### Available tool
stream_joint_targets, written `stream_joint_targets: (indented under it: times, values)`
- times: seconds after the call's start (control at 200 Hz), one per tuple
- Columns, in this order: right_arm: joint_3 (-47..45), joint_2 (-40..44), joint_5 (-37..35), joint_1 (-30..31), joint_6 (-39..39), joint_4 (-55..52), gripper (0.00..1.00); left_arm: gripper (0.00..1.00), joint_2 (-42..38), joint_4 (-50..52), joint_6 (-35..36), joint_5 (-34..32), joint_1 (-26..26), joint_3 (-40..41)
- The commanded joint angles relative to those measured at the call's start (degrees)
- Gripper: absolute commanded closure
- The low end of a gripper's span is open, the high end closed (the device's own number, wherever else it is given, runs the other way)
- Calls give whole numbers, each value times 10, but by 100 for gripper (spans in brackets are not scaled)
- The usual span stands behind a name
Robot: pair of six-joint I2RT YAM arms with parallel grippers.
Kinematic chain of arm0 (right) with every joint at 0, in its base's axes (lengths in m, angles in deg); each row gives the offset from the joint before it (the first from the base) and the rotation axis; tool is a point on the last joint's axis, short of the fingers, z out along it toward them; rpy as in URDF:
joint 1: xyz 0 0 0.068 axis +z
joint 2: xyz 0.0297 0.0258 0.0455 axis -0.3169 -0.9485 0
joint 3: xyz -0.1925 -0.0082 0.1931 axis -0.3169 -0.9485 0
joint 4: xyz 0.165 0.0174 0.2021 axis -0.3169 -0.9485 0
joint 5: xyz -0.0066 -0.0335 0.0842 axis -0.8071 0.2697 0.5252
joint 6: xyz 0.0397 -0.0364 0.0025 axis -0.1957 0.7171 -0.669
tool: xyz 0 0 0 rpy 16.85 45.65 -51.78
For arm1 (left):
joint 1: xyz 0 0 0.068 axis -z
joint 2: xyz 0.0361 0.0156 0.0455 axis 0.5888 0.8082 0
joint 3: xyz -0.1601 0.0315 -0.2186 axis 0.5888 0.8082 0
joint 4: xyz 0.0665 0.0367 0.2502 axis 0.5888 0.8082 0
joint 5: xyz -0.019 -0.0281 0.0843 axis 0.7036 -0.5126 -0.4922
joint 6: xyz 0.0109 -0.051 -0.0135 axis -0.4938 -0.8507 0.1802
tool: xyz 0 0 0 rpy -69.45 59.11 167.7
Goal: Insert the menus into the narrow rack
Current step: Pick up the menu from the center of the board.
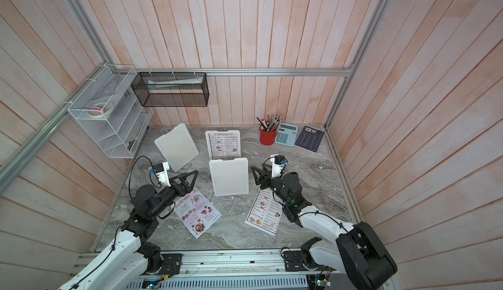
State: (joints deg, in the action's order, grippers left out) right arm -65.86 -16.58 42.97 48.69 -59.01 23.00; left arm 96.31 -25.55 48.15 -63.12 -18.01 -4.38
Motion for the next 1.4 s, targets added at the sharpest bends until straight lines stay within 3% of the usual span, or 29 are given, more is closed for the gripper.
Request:
stream_joint_targets:
  times: [0.0, 0.09, 0.19, 0.27, 0.445, 0.61, 0.72, 0.845, 0.995, 1.13, 1.395]
  values:
    - [-22, 57, -157, -3, -136, -185, 29, 0, -6, 38, -26, 5, 0, 12]
    - [-64, 125, -217, -5, -232, -244, 27, 0, 14, 17, -44, 49, 3, 27]
    - [-122, 214, -216, -15, -270, -258, 25, 0, 53, -54, -63, 77, 37, 54]
    - [-144, 288, -225, -18, -281, -299, 23, 0, 92, -76, -62, 26, 110, 58]
    - [-164, 436, -188, -37, -267, -426, 3, 1, 188, -113, -58, -91, 287, 23]
    - [-174, 490, -89, -108, -253, -503, 2, 7, 299, -135, -54, -138, 379, -44]
    - [-190, 451, 17, -176, -235, -464, 5, 10, 387, -133, -49, -126, 395, -109]
    - [-192, 325, 101, -227, -214, -381, 14, 13, 480, -106, -42, -102, 398, -195]
    - [-150, 150, 111, -234, -184, -338, 18, 14, 560, -39, -35, -114, 400, -286]
    - [-124, 44, 131, -234, -172, -297, 23, 16, 604, 32, -28, -153, 403, -349]
    - [-94, -15, 123, -232, -171, -300, 27, 18, 661, 118, -7, -187, 409, -436]
